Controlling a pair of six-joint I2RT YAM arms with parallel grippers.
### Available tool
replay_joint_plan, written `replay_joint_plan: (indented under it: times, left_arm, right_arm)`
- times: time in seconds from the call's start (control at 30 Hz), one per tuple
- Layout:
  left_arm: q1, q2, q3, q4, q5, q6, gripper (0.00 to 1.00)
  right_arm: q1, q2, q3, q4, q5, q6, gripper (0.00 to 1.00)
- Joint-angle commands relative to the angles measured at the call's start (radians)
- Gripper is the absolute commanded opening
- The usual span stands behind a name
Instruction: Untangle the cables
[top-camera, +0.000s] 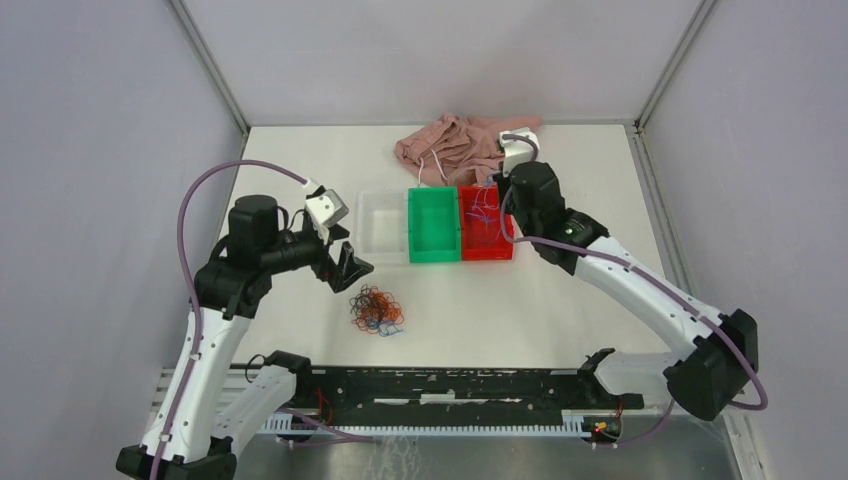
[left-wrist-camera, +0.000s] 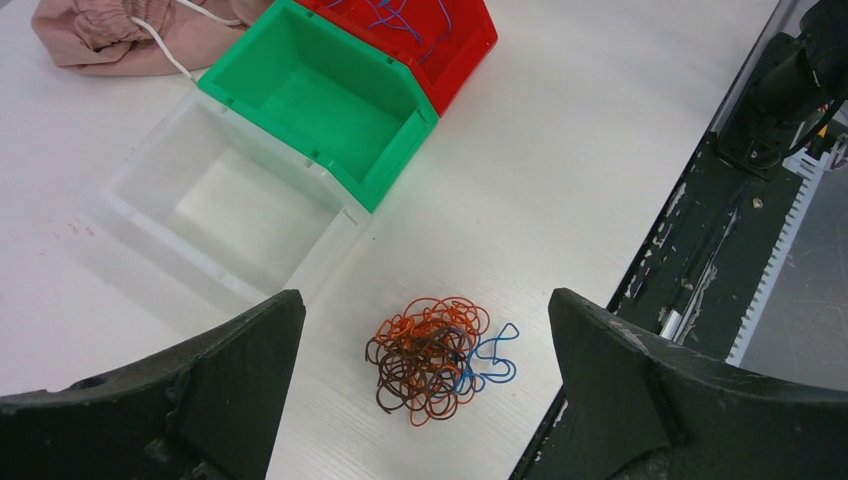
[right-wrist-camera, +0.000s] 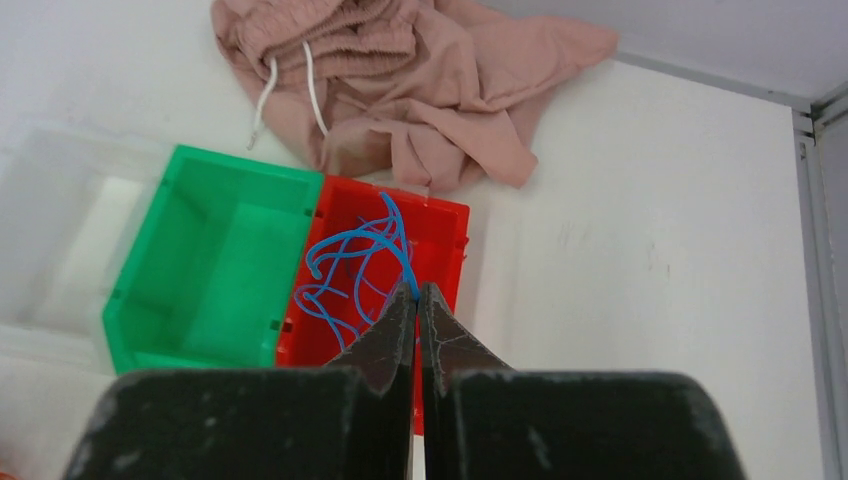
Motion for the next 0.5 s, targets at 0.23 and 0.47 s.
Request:
replay_joint_plan:
  times: [0.23,0.47]
  left_arm:
    - [-0.003,-0.018,0.05,0.034,-0.021,0.017,0.99]
    - [-0.003,-0.029,0.045,0.039,-0.032,0.018,0.99]
  right_arm:
    - [-0.005,0.232,0.051,0.032,0.128,-0.094,0.01]
    - [-0.006,0.389,0.108,0.031,0.024,-0.062,0.01]
